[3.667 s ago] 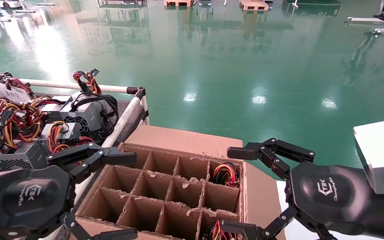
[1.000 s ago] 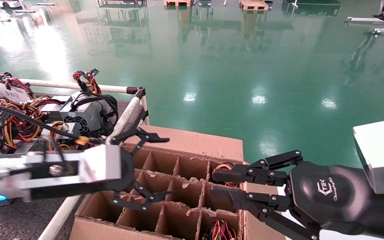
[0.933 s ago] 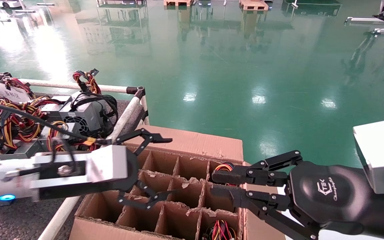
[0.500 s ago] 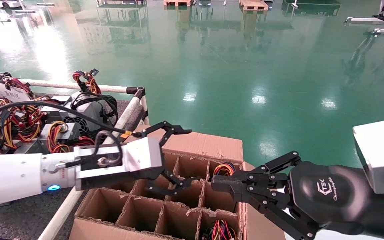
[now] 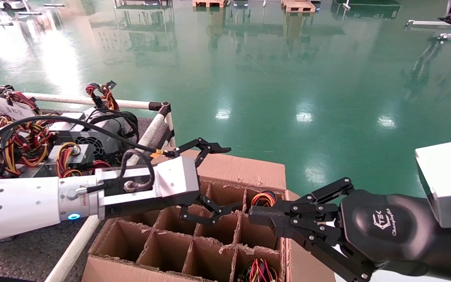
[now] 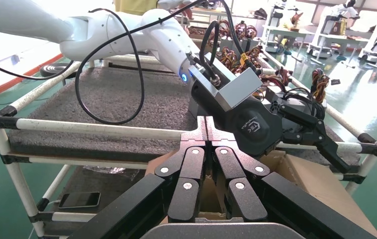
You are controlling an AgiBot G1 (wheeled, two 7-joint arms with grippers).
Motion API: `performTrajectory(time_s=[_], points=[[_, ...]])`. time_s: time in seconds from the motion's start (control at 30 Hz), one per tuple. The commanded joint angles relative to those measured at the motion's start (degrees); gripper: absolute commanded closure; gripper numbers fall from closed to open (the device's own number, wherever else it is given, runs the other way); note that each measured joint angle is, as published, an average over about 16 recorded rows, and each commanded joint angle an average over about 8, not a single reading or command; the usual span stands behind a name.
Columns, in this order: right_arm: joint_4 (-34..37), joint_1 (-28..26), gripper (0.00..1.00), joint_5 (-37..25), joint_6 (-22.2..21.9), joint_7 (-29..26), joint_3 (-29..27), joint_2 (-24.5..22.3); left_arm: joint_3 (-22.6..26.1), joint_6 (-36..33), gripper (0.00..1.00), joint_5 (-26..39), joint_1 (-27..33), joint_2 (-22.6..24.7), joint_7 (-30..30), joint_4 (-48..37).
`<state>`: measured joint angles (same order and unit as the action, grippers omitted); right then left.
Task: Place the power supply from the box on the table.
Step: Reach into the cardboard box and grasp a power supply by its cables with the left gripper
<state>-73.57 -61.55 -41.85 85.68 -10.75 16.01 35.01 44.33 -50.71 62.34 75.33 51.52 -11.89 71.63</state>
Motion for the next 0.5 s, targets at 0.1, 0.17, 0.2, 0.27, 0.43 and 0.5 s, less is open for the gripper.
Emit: performTrajectory(time_s=[0.1, 0.17, 0.2, 0.27, 0.43, 0.5], points=[[0.0, 0.0, 1.0, 0.0, 0.0, 0.0, 0.0, 0.0, 0.7, 0.9, 0.0, 0.1, 0.2, 0.5, -0.2, -0.3], [0.0, 0.0, 1.0, 0.0, 0.0, 0.0, 0.0, 0.0, 1.3, 1.9, 0.0, 0.4, 0.3, 1.1, -0.7, -0.7], [0.0, 0.0, 1.0, 0.0, 0.0, 0.0, 0.0, 0.0, 1.6, 2.5, 0.0, 0.6, 0.4, 1.4, -1.0, -0.9], [0.0, 0.0, 1.0, 0.0, 0.0, 0.0, 0.0, 0.0, 2.4, 3.8, 0.0, 1.0, 0.5, 2.2, -1.5, -1.3], [0.0, 0.0, 1.0, 0.0, 0.0, 0.0, 0.0, 0.0, 4.6, 7.3, 0.0, 1.8, 0.7, 3.8, -3.0, -2.2], [0.0, 0.0, 1.0, 0.0, 0.0, 0.0, 0.0, 0.0, 5.7, 8.7, 0.0, 1.9, 0.9, 4.4, -3.6, -2.5]])
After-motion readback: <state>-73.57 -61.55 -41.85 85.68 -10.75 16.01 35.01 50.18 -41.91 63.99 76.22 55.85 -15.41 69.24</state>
